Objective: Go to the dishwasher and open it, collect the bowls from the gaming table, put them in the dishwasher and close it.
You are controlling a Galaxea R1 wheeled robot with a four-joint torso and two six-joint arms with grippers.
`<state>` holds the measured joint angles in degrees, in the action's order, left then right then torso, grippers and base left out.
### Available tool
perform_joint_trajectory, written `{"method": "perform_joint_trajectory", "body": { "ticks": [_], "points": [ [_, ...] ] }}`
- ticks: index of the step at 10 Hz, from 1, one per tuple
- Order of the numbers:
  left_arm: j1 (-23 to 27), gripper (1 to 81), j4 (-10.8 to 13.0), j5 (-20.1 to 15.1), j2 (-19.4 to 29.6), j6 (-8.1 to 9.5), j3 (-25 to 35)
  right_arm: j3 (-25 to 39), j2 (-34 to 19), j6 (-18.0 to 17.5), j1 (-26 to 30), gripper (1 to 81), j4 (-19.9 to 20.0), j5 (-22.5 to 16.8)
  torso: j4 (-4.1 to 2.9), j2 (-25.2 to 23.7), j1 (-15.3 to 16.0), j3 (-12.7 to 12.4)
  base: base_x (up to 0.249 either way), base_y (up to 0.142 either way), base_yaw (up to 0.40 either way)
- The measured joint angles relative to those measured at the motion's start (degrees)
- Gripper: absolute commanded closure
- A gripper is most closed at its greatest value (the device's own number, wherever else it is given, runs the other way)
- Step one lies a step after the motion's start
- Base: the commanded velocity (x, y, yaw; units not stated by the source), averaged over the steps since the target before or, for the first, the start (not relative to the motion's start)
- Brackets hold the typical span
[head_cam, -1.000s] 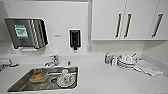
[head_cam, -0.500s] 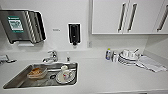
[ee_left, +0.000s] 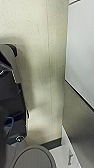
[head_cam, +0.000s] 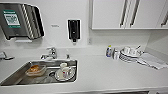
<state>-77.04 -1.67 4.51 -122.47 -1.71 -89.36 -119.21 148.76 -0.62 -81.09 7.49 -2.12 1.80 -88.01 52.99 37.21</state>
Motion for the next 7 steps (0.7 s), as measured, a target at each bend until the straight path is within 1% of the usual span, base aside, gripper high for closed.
{"method": "perform_joint_trajectory", "body": {
  "ticks": [2,6,7],
  "points": [
    [1.2,1.0,0.0,0.2,2.5,0.02,4.4,0.0,0.0,0.0,0.1,1.0,0.0,0.3,0.00,-1.5,1.0,0.9,0.000,0.000,0.000],
    [3.1,1.0,0.0,0.2,9.5,0.02,11.7,0.6,-0.6,0.0,0.1,1.0,0.1,0.6,0.00,-1.7,1.2,1.0,0.000,0.000,0.000],
    [3.0,1.0,0.0,0.1,9.9,0.02,12.2,1.1,-1.2,-0.1,0.1,1.0,0.1,0.7,0.00,-1.7,1.2,1.0,0.000,0.000,0.000]
  ]
}}
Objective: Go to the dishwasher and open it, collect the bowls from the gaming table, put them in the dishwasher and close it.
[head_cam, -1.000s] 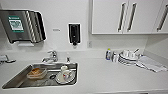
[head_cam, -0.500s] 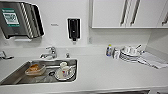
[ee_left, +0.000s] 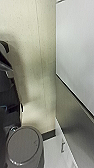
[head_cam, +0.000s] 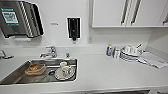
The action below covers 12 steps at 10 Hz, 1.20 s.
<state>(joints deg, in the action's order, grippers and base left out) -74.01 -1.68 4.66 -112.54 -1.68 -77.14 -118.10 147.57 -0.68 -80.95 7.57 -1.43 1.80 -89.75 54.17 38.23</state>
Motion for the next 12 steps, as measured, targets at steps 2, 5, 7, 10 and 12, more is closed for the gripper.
{"method": "perform_joint_trajectory", "body": {
  "ticks": [2,5,7,10,12],
  "points": [
    [0.5,1.0,0.0,-0.1,-1.9,0.01,-0.5,2.0,-2.1,-0.2,0.5,1.0,0.0,-0.1,0.00,0.0,0.0,0.0,0.000,0.000,0.000],
    [0.6,1.0,0.0,-0.4,-6.1,0.01,-5.2,11.7,-9.3,-0.4,3.3,1.0,0.1,0.0,0.00,0.0,0.0,0.0,0.000,0.000,0.000],
    [0.3,1.0,0.0,-0.6,-7.7,0.00,-6.7,20.4,-15.1,-0.4,5.5,1.0,0.5,-0.1,0.00,0.0,0.0,0.0,0.000,0.000,0.000],
    [0.7,1.0,0.0,-0.5,-4.0,0.00,-3.5,29.1,-23.5,-0.5,8.1,1.0,1.7,-0.2,0.00,0.0,0.0,0.0,0.000,0.000,0.000],
    [2.2,1.0,0.0,-0.3,0.5,0.00,2.5,31.6,-25.1,-0.5,9.5,1.0,2.5,-0.3,0.00,0.0,0.0,0.0,0.000,0.000,0.000]
  ]
}}
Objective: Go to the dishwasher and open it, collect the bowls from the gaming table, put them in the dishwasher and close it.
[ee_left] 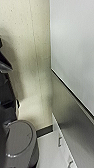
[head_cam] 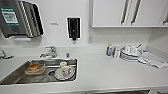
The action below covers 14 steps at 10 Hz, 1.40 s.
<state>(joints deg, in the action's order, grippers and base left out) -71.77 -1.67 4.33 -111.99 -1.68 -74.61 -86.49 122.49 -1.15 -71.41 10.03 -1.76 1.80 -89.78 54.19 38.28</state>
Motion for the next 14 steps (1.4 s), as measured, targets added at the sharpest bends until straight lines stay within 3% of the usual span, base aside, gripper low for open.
{"method": "perform_joint_trajectory", "body": {
  "ticks": [3,7,10,14],
  "points": [
    [1.9,1.0,0.0,0.3,7.2,0.00,8.5,2.0,-2.2,-0.8,1.7,1.0,0.3,-0.6,0.00,0.0,0.0,0.0,0.000,0.000,0.000],
    [5.3,1.0,0.0,1.4,14.0,0.01,17.6,7.9,-7.9,-1.3,5.7,1.0,1.0,-1.3,0.00,0.0,0.0,0.0,0.000,0.000,0.000],
    [7.7,1.0,0.1,1.5,18.3,-0.32,24.1,8.4,-8.8,-1.9,6.4,1.0,1.2,-1.8,0.00,0.0,0.0,0.0,0.000,0.000,0.000],
    [9.0,1.0,2.0,3.5,19.8,-0.66,25.7,12.2,-11.8,-3.3,11.5,1.0,1.4,-3.9,0.00,0.0,0.0,0.0,0.000,0.000,0.000]
  ]
}}
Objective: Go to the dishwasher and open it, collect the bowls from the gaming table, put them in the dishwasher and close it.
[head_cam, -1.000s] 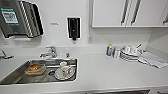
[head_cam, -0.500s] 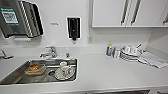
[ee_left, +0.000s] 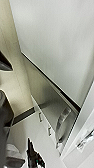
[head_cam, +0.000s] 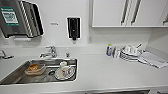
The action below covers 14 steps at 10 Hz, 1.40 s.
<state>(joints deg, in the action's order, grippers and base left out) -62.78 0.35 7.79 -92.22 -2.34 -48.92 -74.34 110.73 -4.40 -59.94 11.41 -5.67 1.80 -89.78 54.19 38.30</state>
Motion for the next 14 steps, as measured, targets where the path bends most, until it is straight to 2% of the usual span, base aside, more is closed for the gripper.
{"method": "perform_joint_trajectory", "body": {
  "ticks": [3,5,11,14],
  "points": [
    [1.1,1.0,0.9,0.3,0.0,0.28,0.2,3.8,-3.6,-2.9,4.7,1.0,0.0,-3.0,0.00,0.0,0.0,0.0,0.000,0.000,0.000],
    [1.1,1.0,0.9,0.3,0.0,0.59,0.2,5.5,-3.8,-5.6,8.5,1.0,0.0,-6.1,0.00,0.0,0.0,0.0,0.000,0.000,0.000],
    [1.9,1.0,1.2,0.9,0.0,0.48,1.2,7.4,-5.1,-18.9,16.4,1.0,-0.1,-11.5,0.00,0.0,0.0,0.0,0.000,0.000,0.000],
    [1.9,1.0,3.3,1.8,-1.3,0.41,3.3,7.4,-4.6,-22.7,17.7,1.0,-0.2,-12.2,0.00,0.0,0.0,0.0,0.000,0.000,0.000]
  ]
}}
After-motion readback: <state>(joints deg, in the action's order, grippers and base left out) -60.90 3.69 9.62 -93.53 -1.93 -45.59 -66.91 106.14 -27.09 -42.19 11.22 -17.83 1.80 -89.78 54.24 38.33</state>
